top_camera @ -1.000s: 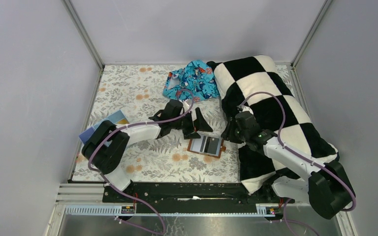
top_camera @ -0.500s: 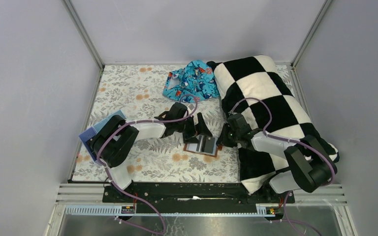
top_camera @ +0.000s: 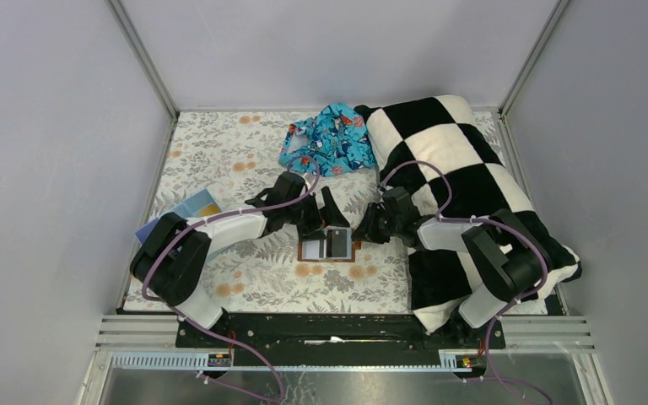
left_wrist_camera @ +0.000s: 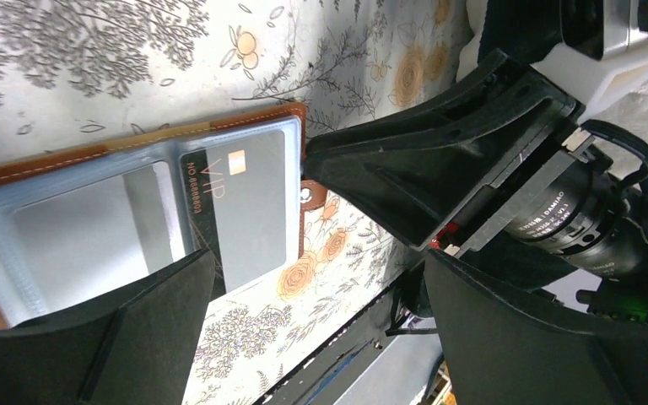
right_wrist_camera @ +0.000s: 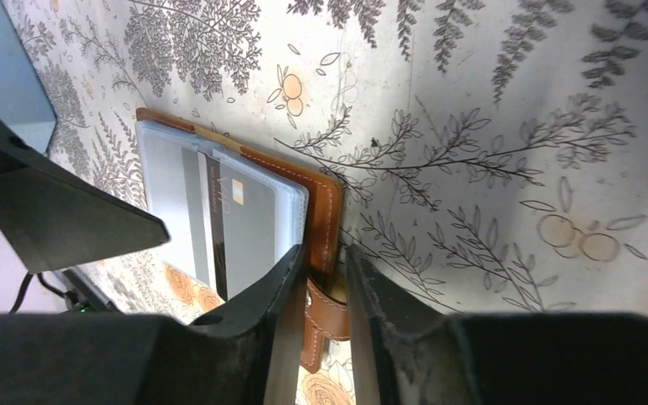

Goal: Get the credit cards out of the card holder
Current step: Remove the credit card from the card holder.

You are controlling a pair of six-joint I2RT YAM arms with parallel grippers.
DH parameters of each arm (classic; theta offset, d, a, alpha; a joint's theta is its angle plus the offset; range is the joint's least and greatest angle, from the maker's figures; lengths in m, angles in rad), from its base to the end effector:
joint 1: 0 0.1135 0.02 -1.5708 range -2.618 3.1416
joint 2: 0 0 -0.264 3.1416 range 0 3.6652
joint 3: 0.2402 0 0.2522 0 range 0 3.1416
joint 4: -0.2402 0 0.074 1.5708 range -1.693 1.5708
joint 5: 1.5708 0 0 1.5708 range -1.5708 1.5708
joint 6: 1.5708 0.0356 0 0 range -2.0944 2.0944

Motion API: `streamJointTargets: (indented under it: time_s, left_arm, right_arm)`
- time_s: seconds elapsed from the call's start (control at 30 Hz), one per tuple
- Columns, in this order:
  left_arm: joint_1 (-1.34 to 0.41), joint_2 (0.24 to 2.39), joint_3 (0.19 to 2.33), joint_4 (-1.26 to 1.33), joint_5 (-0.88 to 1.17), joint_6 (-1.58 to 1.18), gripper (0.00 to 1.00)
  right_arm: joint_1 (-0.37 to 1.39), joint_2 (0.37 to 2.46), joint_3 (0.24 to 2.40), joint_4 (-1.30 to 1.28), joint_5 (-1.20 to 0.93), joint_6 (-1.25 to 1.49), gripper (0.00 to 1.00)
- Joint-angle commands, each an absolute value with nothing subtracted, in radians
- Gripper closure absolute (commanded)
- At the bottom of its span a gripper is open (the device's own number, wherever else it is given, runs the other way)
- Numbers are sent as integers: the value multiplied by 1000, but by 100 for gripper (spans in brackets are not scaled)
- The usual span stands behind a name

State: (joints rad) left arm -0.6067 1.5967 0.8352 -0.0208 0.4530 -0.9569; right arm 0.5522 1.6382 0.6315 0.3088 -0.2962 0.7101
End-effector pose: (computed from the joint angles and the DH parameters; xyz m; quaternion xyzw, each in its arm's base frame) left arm 0.2546 -0.1957 0.1771 -0.0718 0.9010 -0.4109 0.1195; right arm 0.2519 0.1674 0.1325 0.0085 0.8985 0.3547 0.2586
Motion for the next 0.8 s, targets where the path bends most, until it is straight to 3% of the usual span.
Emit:
streamJointTargets:
  time_s: [0.0, 0.3, 0.77]
  left_arm:
    - [-594, 1529, 877, -88, 386, -922, 1]
    - [-611, 1569, 858, 37, 437, -970, 1]
    - [-624, 1612, 842, 24, 394, -898, 1]
  right_arm:
    - [552, 1557, 612, 232, -171, 673, 67]
    - [591, 1422, 590, 229, -198, 706, 66]
    - [611, 1529, 582, 371, -334, 763, 79]
